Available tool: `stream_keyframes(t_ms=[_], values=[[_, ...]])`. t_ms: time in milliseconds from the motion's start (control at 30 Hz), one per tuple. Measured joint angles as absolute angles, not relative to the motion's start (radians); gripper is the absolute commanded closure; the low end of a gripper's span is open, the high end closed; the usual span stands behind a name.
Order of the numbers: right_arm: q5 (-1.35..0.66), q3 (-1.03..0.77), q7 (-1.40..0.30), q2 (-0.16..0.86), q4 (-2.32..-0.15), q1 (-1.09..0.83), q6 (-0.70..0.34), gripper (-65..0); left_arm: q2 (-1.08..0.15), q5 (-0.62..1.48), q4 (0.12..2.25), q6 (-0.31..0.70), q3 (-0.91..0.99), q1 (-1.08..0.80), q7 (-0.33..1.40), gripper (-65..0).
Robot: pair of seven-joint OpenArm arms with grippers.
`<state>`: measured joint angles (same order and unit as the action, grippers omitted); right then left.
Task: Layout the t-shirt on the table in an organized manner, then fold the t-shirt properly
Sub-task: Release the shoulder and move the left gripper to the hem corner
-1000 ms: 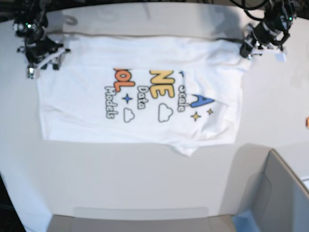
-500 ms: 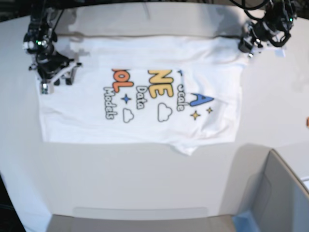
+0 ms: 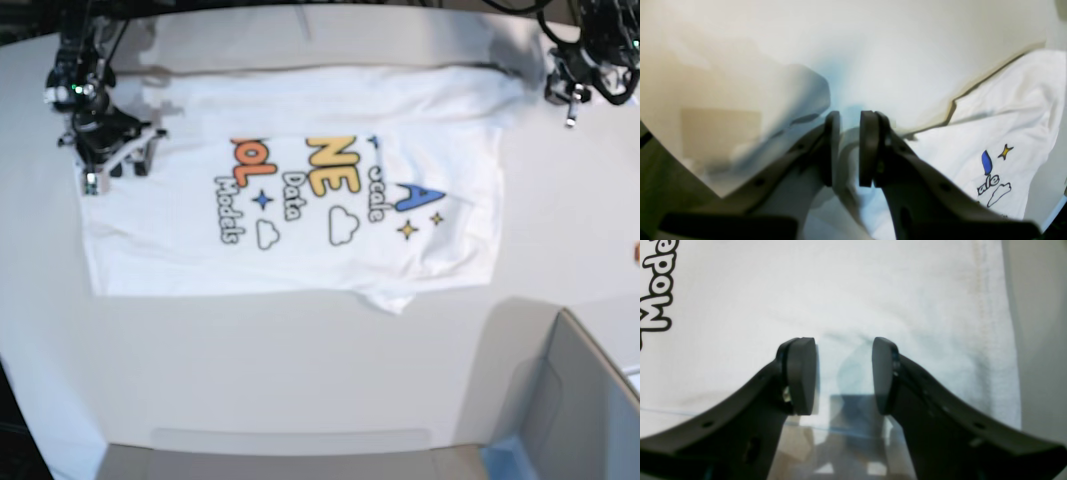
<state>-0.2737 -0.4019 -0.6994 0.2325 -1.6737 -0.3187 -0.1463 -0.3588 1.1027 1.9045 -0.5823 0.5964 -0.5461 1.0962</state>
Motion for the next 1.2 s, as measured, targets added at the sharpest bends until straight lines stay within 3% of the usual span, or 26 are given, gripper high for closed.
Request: stream_keyframes(t_ms=[267,400,533,867,1067,1200], values=[[-0.272,-0.402,-0.698,0.241,-1.673,-0.321,-0.144,-28.0,-0.38,1.1,1.92,-0.59,0.659,-0.493,1.131,-19.3],[-0.271,-0.404,-0.693,0.242,-1.672,-0.328,-0.143,-28.0,-0.478,1.093,1.937,-0.598,0.443,-0.212,1.189,-22.6],[-0.263,-0.405,-0.694,0.235,-1.678,-0.327,-0.139,-28.0,-0.502,1.023,1.846,-0.614,0.176,0.015,1.211,-24.1],[-0.262,-0.403,-0.699,0.24,-1.676,-0.323,-0.139,-28.0,-0.484,0.812,1.712,-0.642,-0.072,0.216,1.191,-24.4],[-0.262,-0.403,-0.696,0.238,-1.676,-0.325,-0.136,-28.0,-0.483,0.807,1.576,-0.429,-0.113,0.307,1.179,-26.6],[-0.262,-0.403,-0.683,0.238,-1.676,-0.332,-0.136,-28.0,-0.479,0.808,1.502,-0.399,-0.115,0.33,1.146,-26.9]])
